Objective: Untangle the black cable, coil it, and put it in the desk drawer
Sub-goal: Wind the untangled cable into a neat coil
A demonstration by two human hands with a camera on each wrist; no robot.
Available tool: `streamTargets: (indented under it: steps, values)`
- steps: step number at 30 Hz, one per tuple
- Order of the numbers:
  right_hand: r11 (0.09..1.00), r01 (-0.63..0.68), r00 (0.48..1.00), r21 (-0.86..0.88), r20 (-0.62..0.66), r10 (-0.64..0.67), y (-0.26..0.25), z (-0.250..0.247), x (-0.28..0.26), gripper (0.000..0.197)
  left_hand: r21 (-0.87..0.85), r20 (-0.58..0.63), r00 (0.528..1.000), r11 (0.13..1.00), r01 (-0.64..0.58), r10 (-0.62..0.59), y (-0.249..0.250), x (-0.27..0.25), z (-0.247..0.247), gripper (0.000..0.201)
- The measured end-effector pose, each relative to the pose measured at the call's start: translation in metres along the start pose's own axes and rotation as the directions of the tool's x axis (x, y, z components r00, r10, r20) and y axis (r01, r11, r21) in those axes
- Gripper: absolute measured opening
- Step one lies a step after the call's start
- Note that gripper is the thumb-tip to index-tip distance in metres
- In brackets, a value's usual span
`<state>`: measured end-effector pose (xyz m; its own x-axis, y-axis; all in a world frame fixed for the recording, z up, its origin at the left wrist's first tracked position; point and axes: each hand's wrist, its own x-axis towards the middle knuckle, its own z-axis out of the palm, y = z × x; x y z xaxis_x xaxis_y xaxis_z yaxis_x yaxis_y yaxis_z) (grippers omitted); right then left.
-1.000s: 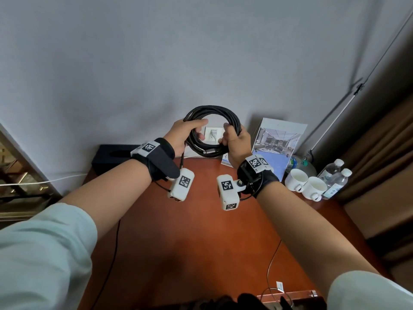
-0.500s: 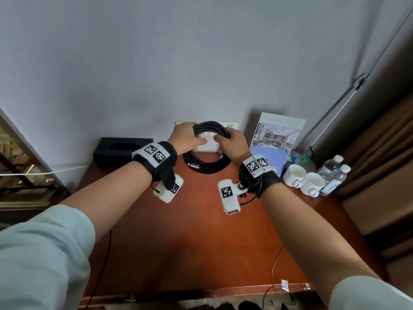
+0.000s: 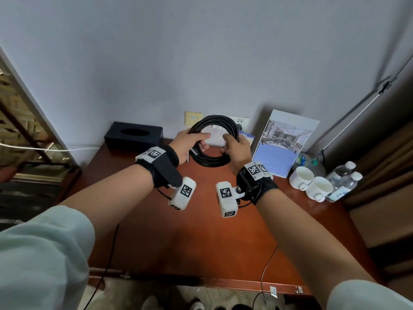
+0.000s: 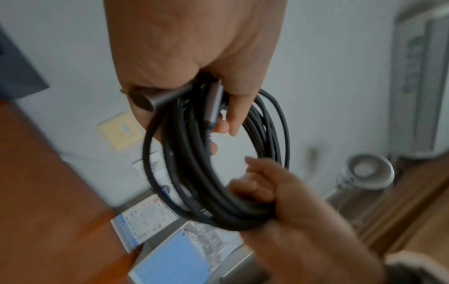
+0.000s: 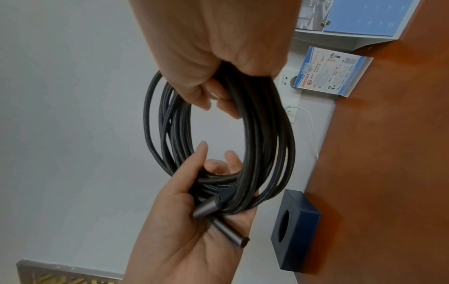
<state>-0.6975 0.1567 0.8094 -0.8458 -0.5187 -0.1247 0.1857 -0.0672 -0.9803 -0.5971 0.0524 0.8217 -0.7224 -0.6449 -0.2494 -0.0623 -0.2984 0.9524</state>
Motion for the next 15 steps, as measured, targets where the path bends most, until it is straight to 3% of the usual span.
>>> streamTargets:
  steps: [3, 5, 9, 15]
  values:
    - [0.999, 0.029, 1.000, -0.035, 0.010, -0.028, -0.002, 0.004, -0.001, 0.020, 0.156, -0.047, 0.998, 0.987, -0.036, 0.044, -0.005, -0.003, -0.005, 0.011]
    - [0.998, 0.040, 0.999, -0.049, 0.005, -0.039, -0.001, 0.007, -0.004, 0.020, 0.138, -0.017, 0.999, 0.990, 0.030, -0.027, -0.006, -0.004, -0.011, 0.015]
    - [1.000, 0.006, 1.000, -0.016, -0.005, -0.006, 0.003, 0.020, -0.015, 0.023, -0.217, 0.061, 0.980, 0.956, 0.198, -0.189, -0.006, -0.010, -0.022, 0.017]
    - [0.991, -0.106, 0.994, 0.085, 0.028, 0.103, 0.024, 0.060, -0.046, 0.015, -0.515, 0.052, 0.970, 0.826, 0.231, -0.239, -0.008, -0.030, -0.059, 0.029]
